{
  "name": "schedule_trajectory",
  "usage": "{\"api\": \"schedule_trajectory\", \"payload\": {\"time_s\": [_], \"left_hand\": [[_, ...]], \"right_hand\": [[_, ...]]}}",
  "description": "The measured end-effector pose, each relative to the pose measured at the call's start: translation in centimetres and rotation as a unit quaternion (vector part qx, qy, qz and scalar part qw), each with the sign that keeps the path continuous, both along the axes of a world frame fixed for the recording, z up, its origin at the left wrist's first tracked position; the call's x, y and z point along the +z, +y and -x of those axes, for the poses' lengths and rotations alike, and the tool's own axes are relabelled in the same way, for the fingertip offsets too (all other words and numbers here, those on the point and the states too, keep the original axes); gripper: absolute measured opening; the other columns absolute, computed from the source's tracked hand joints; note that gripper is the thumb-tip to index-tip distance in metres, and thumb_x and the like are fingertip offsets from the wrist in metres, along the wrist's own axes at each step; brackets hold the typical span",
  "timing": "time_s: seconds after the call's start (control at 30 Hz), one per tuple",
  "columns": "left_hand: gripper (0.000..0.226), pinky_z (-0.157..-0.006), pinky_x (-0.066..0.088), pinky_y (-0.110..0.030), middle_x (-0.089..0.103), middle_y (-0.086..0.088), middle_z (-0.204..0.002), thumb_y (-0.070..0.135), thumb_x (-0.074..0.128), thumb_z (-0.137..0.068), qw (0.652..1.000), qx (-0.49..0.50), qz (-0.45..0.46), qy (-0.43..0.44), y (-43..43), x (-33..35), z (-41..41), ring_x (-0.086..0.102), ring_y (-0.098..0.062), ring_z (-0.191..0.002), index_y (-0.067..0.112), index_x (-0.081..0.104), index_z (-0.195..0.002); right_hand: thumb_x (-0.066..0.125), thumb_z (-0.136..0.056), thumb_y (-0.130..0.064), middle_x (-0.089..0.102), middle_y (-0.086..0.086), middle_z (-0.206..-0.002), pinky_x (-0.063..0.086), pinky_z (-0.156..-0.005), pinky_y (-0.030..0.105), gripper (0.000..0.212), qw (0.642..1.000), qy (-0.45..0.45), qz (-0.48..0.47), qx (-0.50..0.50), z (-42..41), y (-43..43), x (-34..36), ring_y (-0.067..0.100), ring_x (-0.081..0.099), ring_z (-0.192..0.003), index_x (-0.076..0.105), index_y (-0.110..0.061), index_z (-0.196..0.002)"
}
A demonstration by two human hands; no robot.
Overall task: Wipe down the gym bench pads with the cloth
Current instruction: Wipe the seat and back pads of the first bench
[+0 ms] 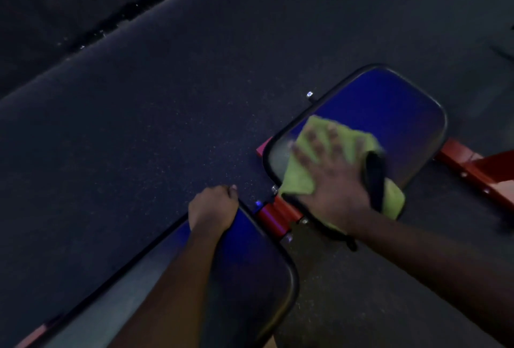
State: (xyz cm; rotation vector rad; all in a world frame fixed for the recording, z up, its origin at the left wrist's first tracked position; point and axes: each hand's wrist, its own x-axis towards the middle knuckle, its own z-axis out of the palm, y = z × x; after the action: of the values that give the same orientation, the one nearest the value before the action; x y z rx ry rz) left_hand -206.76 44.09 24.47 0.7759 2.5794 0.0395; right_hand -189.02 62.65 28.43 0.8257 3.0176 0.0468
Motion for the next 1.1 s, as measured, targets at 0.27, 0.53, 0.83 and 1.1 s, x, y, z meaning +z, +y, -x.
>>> {"api": "schedule_trajectory", "payload": {"time_s": [0.27, 0.53, 0.83, 1.1], "left_hand": [[0.050, -0.069, 0.040, -0.035, 0.060, -0.004, -0.080, 0.045, 0.027, -0.103, 0.999, 0.035, 0.012, 0.013, 0.3, -0.2, 0.1, 0.054, -0.022, -0.074, 0.015, 0.064, -0.091], [0.053, -0.066, 0.040, -0.034, 0.058, 0.000, -0.072, 0.048, 0.023, -0.103, 1.000, 0.024, 0.012, 0.010, 0.1, -0.9, 0.1, 0.053, -0.014, -0.065, 0.019, 0.064, -0.086], [0.052, -0.069, 0.039, -0.034, 0.055, 0.002, -0.071, 0.047, 0.022, -0.104, 1.000, 0.007, 0.020, 0.022, 0.2, -0.8, -0.2, 0.049, -0.012, -0.063, 0.019, 0.065, -0.096], [0.054, -0.103, 0.032, -0.052, 0.051, -0.006, -0.143, 0.048, 0.016, -0.105, 0.999, 0.001, 0.042, -0.018, 0.0, -0.1, -0.8, 0.045, -0.029, -0.128, 0.023, 0.047, -0.141]], "right_hand": [[0.024, -0.093, -0.075, -0.002, 0.018, -0.170, -0.010, -0.114, 0.072, 0.089, 0.989, -0.042, -0.006, -0.144, 10.4, 2.6, 1.4, 0.039, -0.006, -0.156, 0.025, -0.019, -0.161], [0.054, -0.088, -0.063, -0.007, -0.003, -0.172, 0.011, -0.123, 0.064, 0.085, 0.995, -0.003, 0.070, 0.064, -1.8, -1.0, -1.3, 0.028, -0.015, -0.157, 0.020, -0.038, -0.161], [0.027, -0.089, -0.076, -0.001, 0.007, -0.172, 0.000, -0.112, 0.078, 0.079, 0.979, 0.025, -0.010, -0.201, 6.3, 8.1, 2.2, 0.039, -0.007, -0.156, 0.026, -0.038, -0.159], [0.054, -0.086, -0.071, -0.003, 0.009, -0.171, -0.015, -0.114, 0.073, 0.092, 0.994, -0.037, -0.052, 0.089, -3.4, -2.3, -1.6, 0.036, -0.011, -0.156, 0.022, -0.032, -0.161]]}}
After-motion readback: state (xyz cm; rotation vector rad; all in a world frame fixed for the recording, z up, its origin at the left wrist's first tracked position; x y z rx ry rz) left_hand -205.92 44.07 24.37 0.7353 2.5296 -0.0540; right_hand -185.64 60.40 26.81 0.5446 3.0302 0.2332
